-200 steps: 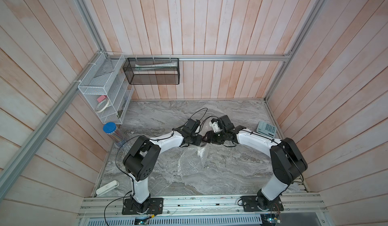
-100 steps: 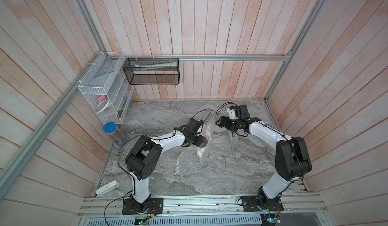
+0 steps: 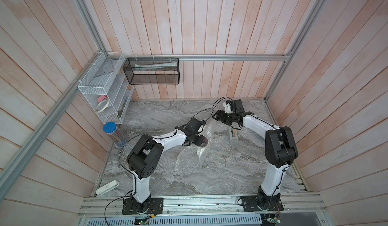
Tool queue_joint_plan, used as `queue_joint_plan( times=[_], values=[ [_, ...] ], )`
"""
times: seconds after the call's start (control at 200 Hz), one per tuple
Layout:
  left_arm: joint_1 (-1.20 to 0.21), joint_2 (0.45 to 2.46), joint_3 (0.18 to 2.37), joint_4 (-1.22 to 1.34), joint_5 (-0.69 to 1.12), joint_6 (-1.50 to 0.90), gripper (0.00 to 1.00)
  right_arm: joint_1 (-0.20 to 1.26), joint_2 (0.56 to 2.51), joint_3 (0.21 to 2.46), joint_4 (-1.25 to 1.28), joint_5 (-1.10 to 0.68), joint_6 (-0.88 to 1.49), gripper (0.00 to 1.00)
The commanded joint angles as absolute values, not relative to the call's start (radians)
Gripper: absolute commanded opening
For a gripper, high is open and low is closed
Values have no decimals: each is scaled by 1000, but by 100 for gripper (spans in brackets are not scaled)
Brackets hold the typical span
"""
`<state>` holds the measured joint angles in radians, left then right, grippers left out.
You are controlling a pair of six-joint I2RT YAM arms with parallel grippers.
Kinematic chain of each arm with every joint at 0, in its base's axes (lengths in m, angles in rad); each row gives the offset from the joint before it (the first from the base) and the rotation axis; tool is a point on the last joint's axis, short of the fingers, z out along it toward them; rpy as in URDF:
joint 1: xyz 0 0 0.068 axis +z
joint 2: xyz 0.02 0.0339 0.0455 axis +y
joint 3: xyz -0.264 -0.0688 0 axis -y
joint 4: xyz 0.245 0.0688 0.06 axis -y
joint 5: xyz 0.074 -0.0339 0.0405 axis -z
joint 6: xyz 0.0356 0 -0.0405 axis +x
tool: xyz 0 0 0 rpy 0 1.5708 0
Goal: Wrap mugs in bubble wrap
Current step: Wrap the mug in bubble wrap.
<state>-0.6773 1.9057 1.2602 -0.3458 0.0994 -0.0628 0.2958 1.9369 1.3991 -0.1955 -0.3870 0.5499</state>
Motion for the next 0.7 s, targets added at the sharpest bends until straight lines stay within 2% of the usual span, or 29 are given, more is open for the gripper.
queue_joint_plan(
  times=[0.0, 0.14, 0.38, 0.45, 0.51, 0.57, 0.595, 0.67, 0.695],
  values=[
    [-688, 1956, 1257, -386, 97, -27, 37, 303, 1984, 1448, -218, -396, 559, 72],
    [-689, 1957, 1257, -381, 101, -25, 37, 317, 2025, 1508, -259, -381, 545, 68],
    [-689, 1957, 1252, -375, 100, -21, 37, 336, 2083, 1600, -319, -369, 524, 49],
    [-689, 1955, 1251, -375, 101, -21, 37, 342, 2085, 1606, -335, -365, 516, 40],
    [-689, 1955, 1253, -375, 102, -21, 37, 342, 2076, 1596, -340, -364, 515, 25],
    [-689, 1955, 1252, -373, 104, -21, 37, 342, 2063, 1583, -340, -357, 514, 19],
    [-689, 1956, 1252, -373, 104, -21, 37, 342, 2058, 1579, -339, -356, 514, 12],
    [-689, 1957, 1252, -371, 104, -20, 37, 341, 2036, 1563, -336, -352, 514, 1],
    [-689, 1957, 1252, -372, 104, -20, 37, 342, 2026, 1558, -333, -353, 514, 0]
  ],
)
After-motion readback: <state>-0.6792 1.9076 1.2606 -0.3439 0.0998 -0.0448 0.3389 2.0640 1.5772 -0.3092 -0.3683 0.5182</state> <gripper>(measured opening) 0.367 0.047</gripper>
